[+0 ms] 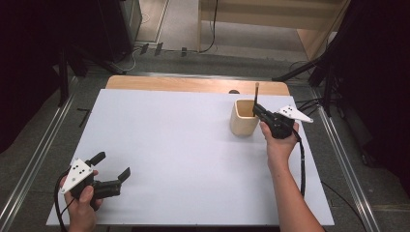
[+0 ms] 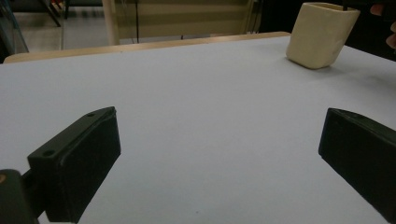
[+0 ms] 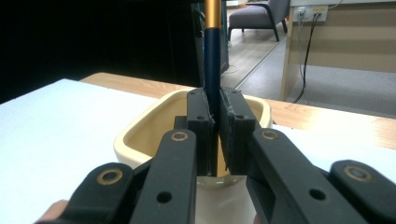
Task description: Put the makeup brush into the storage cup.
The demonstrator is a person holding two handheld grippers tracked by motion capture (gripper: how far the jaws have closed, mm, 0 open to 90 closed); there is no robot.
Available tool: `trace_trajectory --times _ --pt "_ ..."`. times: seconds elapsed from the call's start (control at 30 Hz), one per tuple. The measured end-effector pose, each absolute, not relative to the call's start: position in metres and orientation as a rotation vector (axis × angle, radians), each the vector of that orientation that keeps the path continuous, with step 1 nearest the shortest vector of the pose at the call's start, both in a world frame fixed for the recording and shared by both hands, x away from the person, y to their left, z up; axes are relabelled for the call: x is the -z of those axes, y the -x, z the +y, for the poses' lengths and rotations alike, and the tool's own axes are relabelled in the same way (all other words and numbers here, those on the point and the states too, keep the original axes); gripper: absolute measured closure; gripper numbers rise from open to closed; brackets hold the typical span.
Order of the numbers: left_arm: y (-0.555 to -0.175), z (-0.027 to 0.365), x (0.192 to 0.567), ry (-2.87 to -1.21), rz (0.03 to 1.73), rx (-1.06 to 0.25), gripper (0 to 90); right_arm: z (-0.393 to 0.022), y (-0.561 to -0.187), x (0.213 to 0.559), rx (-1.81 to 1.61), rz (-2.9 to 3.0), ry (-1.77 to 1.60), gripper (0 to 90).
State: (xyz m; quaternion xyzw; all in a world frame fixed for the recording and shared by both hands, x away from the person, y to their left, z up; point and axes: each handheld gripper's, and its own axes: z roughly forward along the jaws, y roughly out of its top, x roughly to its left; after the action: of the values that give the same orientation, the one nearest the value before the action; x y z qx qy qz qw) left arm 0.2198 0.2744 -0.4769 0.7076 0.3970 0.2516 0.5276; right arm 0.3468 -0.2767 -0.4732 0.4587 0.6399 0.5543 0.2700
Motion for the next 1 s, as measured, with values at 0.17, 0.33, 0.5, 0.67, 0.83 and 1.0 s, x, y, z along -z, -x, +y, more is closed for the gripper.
trace_trajectory --times 0.17,0.33,0.5,0.67,0.83,1.0 --pt "-0.219 0.274 0.476 -1.692 0.943 -0.603 0.0 -0.274 -0.345 0.473 -1.474 1.74 -1.218 80.7" --pt "-0.219 0.274 0.476 -1.684 0.942 -0.606 0.0 -0.273 -0.339 0.465 -1.473 1.726 -1.199 60.0" --pt "-0.219 0.274 0.476 -1.685 0.939 -0.608 0.0 -0.274 -0.328 0.457 -1.487 1.739 -1.213 33.6" --pt "-0.219 0.273 0.476 -1.686 0.936 -0.609 0.0 -0.276 -0.315 0.454 -1.509 1.736 -1.226 9.6" --pt "-0.219 0.273 0.476 -1.689 0.935 -0.61 0.0 -0.283 -0.304 0.454 -1.537 1.739 -1.224 0.0" --pt "-0.219 0.273 0.476 -1.688 0.936 -0.612 0.0 -0.289 -0.292 0.457 -1.539 1.731 -1.22 0.0"
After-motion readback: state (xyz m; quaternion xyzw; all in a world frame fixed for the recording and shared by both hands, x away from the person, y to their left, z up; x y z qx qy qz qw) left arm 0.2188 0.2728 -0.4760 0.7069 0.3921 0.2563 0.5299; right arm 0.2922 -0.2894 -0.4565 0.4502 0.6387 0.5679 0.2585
